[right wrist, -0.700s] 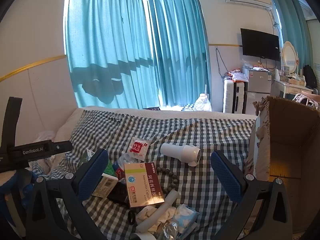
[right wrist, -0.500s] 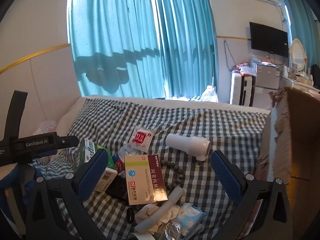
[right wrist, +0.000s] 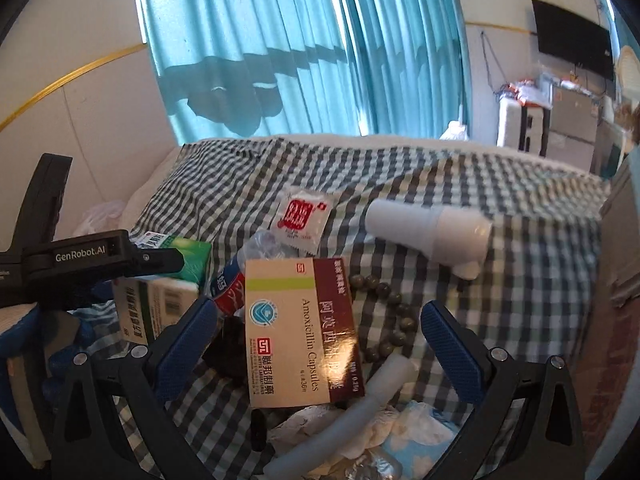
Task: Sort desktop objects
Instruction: 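Grasp the Amoxicillin box with the right tool while the left tool grasps the green medicine box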
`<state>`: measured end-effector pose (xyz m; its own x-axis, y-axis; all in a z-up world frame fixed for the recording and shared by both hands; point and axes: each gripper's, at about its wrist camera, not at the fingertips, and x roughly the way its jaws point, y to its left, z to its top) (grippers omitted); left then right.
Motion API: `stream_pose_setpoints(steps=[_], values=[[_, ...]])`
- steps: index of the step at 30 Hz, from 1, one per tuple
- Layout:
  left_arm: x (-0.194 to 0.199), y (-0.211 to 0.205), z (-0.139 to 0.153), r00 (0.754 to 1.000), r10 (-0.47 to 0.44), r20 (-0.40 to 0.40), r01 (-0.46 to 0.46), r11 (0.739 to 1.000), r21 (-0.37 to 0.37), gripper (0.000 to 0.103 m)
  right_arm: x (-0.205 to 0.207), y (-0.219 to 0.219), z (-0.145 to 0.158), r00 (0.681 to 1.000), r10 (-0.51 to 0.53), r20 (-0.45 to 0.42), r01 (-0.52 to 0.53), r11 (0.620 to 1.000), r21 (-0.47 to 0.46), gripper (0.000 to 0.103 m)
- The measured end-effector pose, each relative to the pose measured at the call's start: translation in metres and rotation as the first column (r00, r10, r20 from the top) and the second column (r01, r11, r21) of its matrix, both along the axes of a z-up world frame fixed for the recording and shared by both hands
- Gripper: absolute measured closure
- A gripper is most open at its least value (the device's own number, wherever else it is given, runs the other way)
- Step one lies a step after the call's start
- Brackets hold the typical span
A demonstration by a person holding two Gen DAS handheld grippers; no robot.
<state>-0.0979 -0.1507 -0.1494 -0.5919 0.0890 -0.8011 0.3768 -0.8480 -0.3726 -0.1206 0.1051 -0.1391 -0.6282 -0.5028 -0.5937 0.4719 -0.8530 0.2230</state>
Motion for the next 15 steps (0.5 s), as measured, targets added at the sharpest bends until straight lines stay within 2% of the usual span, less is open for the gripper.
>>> stream_pose_setpoints(steps=[3, 6, 10, 15], values=[[0.002, -0.012, -0.004, 1.0, 0.021, 0.007, -0.021, 0.999, 0.041, 0.006, -0.005, -0.002, -0.009, 0.999, 0.018, 0.039, -0.017, 1.0, -0.024, 0.0], [0.006, -0.021, 0.0, 0.999, 0.036, 0.003, -0.036, 0.998, 0.053, 0.005, -0.006, -0.007, -0.013, 0.998, 0.046, 0.043, -0.045, 0.999, -0.022, 0.0], [0.007, -0.034, -0.006, 1.0, -0.002, 0.004, 0.001, 0.975, 0.223, 0.003, -0.009, -0.013, -0.02, 0.994, 0.09, 0.064, -0.087, 0.995, -0.038, 0.0], [0.001, -0.044, -0.032, 0.999, 0.013, 0.047, -0.027, 0.946, 0.324, 0.0, -0.012, -0.024, -0.027, 0.99, 0.111, 0.085, -0.112, 0.994, 0.008, 0.0]])
